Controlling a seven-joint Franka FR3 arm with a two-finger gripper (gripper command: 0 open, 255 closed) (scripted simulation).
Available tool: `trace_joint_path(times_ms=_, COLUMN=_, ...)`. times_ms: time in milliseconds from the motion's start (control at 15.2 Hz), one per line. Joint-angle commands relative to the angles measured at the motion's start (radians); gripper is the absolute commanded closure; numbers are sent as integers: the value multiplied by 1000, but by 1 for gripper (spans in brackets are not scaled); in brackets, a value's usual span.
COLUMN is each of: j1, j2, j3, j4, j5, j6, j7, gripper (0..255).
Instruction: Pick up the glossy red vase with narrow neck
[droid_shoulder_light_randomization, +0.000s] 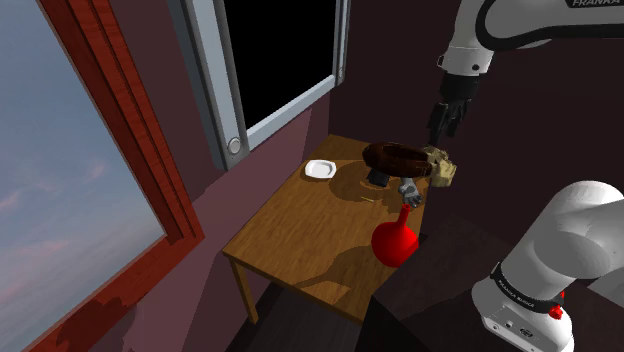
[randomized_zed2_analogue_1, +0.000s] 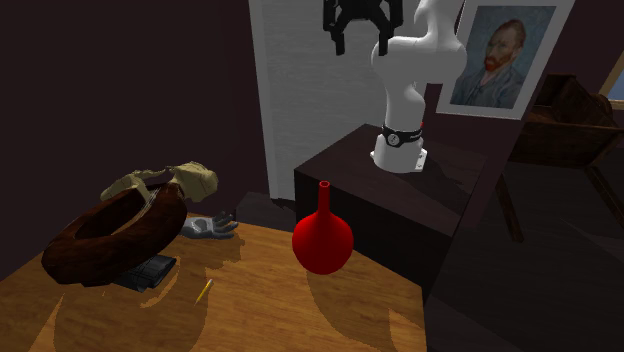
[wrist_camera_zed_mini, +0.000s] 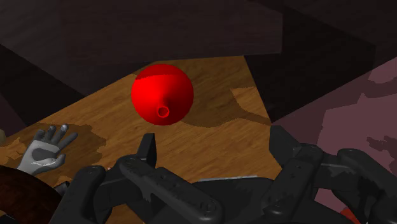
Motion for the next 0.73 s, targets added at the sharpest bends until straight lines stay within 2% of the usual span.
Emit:
trace_joint_path(times_ms=0, j1=0, j2=0, j3=0, j4=0, j5=0, j6=0, j7=0, gripper=0)
trace_joint_path(times_ms=330, j1=-17, j2=0, j3=4, j4=-171, j5=-16, j6=204, j7=14, gripper=0)
trace_joint_path(times_ms=660, j1=-34, j2=55, j3=6, j4=-311, j5=-32, j6=430, j7=28, gripper=0)
